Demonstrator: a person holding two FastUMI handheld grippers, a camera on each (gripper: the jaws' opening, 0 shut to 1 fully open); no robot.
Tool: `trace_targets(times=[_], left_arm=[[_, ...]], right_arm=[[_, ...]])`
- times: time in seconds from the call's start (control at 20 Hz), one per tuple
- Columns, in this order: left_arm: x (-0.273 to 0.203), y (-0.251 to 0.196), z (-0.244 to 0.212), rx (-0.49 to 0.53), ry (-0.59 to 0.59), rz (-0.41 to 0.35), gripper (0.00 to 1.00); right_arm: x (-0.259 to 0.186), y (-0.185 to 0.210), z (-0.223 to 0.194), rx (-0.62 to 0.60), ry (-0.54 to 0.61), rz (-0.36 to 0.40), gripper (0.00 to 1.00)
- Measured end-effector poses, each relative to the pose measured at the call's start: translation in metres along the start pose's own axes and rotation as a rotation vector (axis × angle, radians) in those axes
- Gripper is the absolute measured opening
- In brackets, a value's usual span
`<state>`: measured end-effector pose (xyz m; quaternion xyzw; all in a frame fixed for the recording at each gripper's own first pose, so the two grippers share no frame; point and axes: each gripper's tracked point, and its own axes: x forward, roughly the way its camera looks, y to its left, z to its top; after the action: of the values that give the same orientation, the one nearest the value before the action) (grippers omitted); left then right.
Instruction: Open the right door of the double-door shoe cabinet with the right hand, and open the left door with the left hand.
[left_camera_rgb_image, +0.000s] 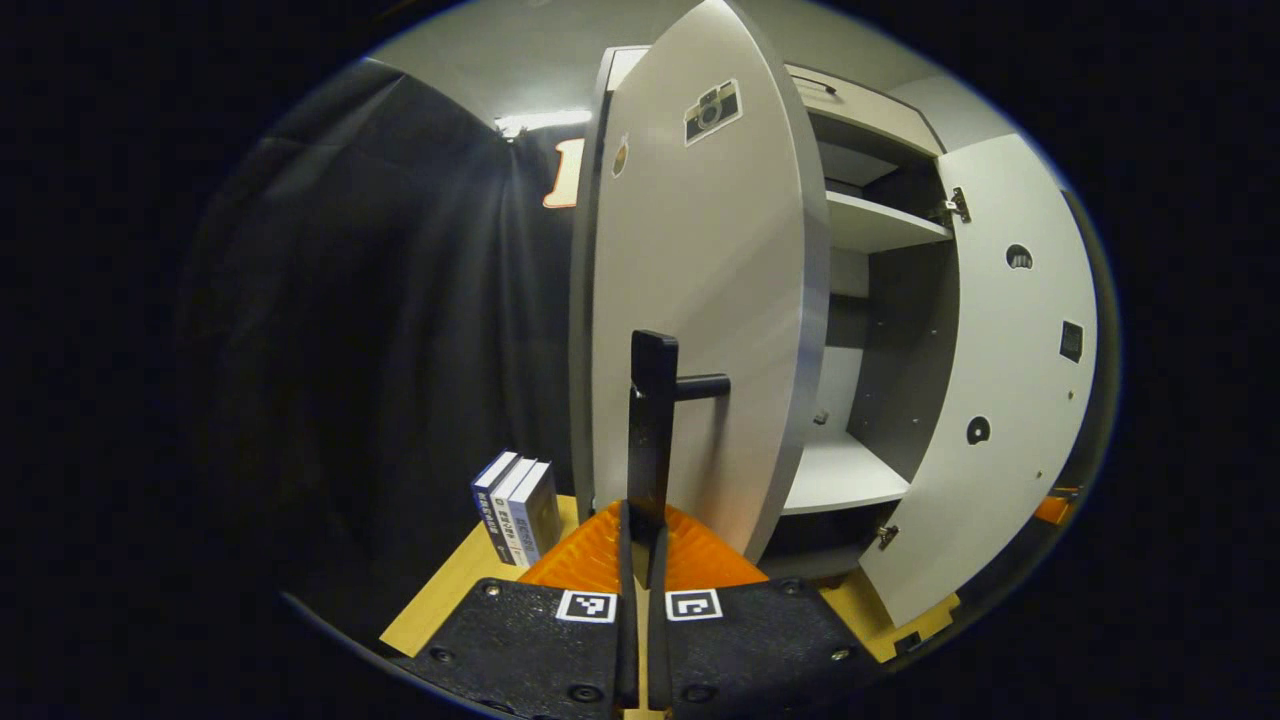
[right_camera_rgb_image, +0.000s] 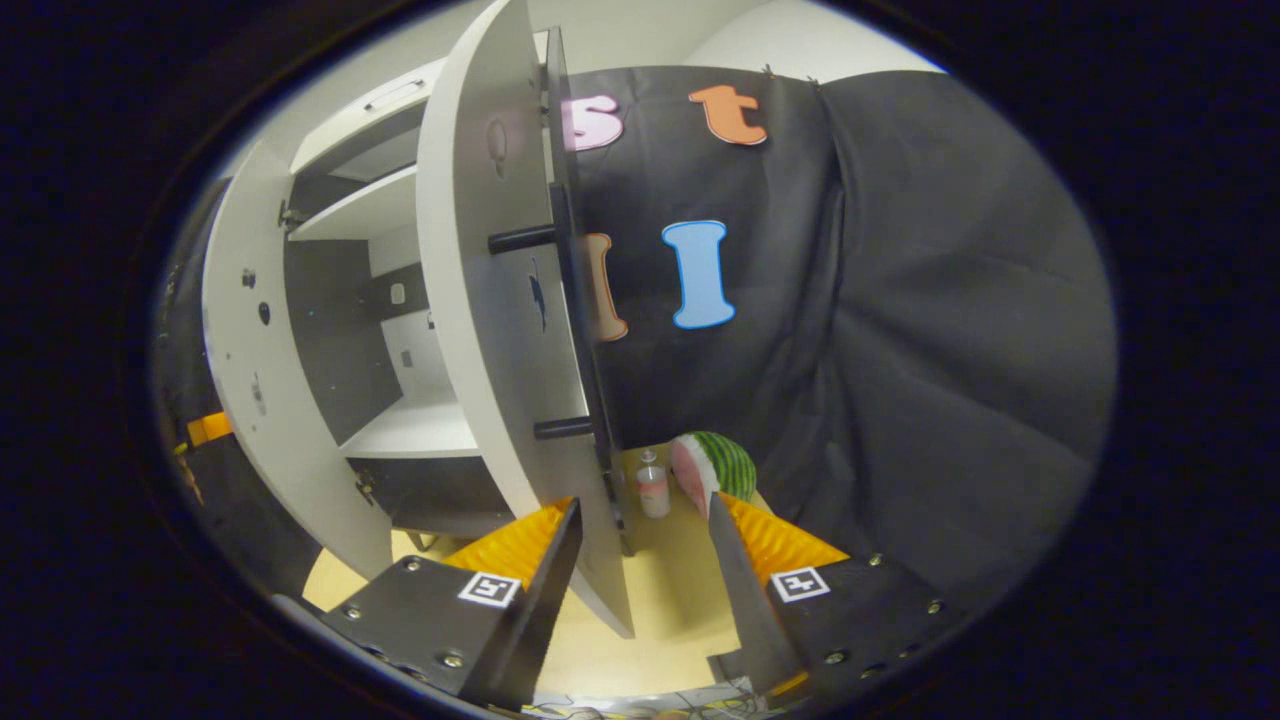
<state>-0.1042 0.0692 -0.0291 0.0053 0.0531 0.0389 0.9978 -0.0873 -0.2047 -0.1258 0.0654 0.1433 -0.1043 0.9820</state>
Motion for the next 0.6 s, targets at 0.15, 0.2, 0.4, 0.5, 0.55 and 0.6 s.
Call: trace_targets(times=[0.15,0.2,0.4,0.5,0.55,0.6], left_arm=[[-0.003,0.025,0.001,0.001,-0.005,0.06,0.01],[-0.003,0.029,0.001,-0.006,-0.006,0.061,0.0],[-0.005,0.046,0.001,0.001,-0.02,0.052,0.0],[-0.003,0.061,0.001,0.019,-0.025,0.063,0.0],[-0.004,0.065,0.002,0.014,-0.026,0.05,0.0],[-0.004,0.066,0.004,-0.006,-0.034,0.036,0.0]], right_arm=[[0.0,-0.001,-0.001,0.023,0.002,0.003,0.8],[0.0,0.0,-0.001,0.028,0.003,0.002,0.73],[0.0,0.0,-0.001,0.031,0.005,-0.003,0.72],[0.0,0.001,0.0,0.025,0.006,-0.003,0.76],[-0.001,0.001,-0.001,0.023,0.007,-0.002,0.72],[0.0,0.001,-0.001,0.021,0.008,-0.002,0.76]])
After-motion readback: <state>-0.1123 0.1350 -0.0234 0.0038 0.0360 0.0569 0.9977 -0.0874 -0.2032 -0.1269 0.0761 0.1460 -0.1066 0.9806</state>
